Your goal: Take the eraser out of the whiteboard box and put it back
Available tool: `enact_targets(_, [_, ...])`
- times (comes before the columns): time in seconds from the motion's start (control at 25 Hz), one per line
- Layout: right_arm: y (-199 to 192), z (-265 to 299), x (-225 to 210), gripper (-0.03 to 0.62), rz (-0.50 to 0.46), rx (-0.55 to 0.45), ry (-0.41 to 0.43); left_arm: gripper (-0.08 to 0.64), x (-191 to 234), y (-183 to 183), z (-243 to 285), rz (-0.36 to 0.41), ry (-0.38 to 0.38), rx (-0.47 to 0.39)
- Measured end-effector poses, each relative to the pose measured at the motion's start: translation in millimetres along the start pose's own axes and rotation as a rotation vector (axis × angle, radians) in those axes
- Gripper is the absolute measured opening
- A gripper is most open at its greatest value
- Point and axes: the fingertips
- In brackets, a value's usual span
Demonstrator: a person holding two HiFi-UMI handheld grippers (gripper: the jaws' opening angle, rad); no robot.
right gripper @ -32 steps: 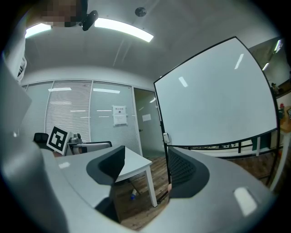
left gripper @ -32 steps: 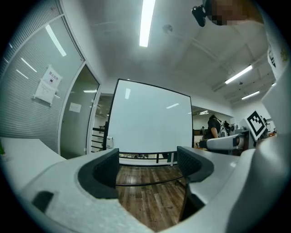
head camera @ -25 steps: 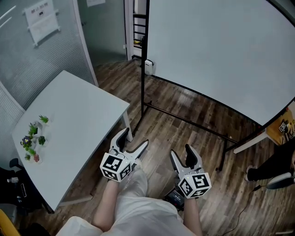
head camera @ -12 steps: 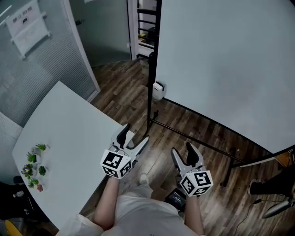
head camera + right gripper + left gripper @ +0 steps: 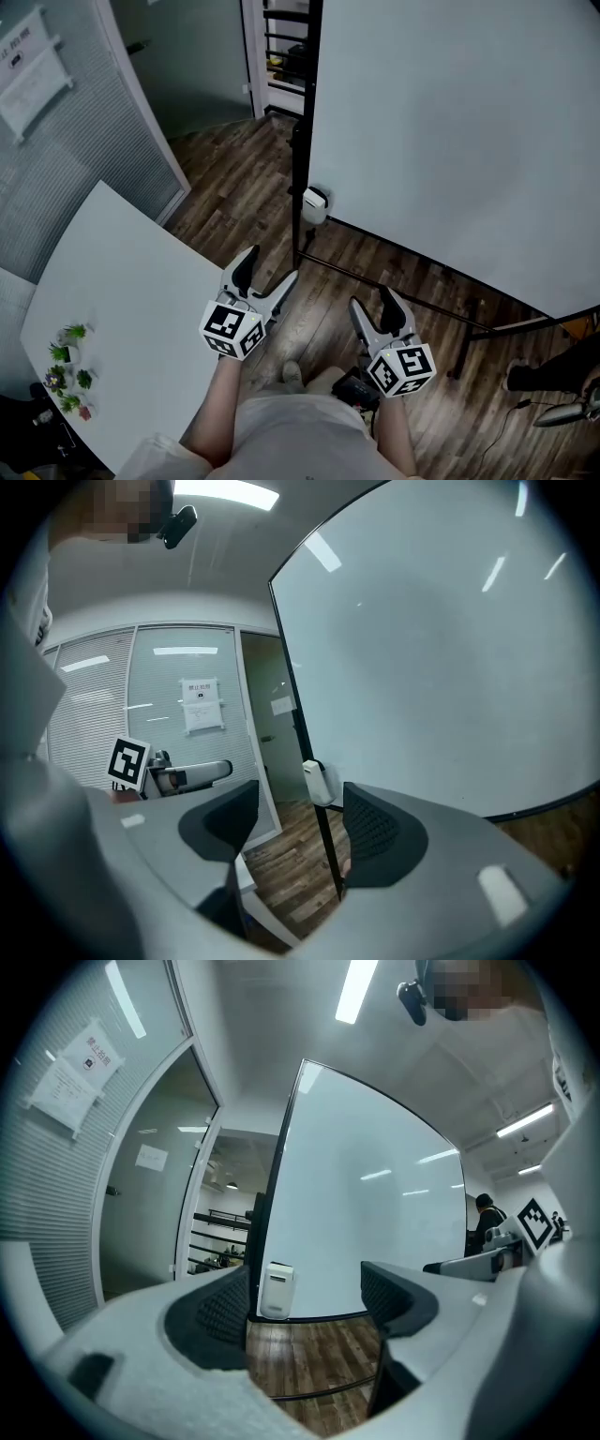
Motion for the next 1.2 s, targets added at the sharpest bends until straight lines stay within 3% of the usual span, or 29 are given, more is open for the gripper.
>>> enact_targets(0.56, [18.2, 61.4, -37.5, 0.284, 0.014, -0.056, 0.01, 0.36, 15.9, -2.9, 75.7, 0.028, -0.046, 0.009])
enact_targets(1.2, [5.7, 93.1, -63.9, 0.284, 0.021, -0.004, -0.007, 0.351, 36.6, -22.3, 115.1, -0.001, -0.055, 0.045])
Point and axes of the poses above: the fingertips, and each gripper's own axes: z forward along the fingers, x to its left, y out of its top, and after that the axes turned 11 degrees about -x, right-handed
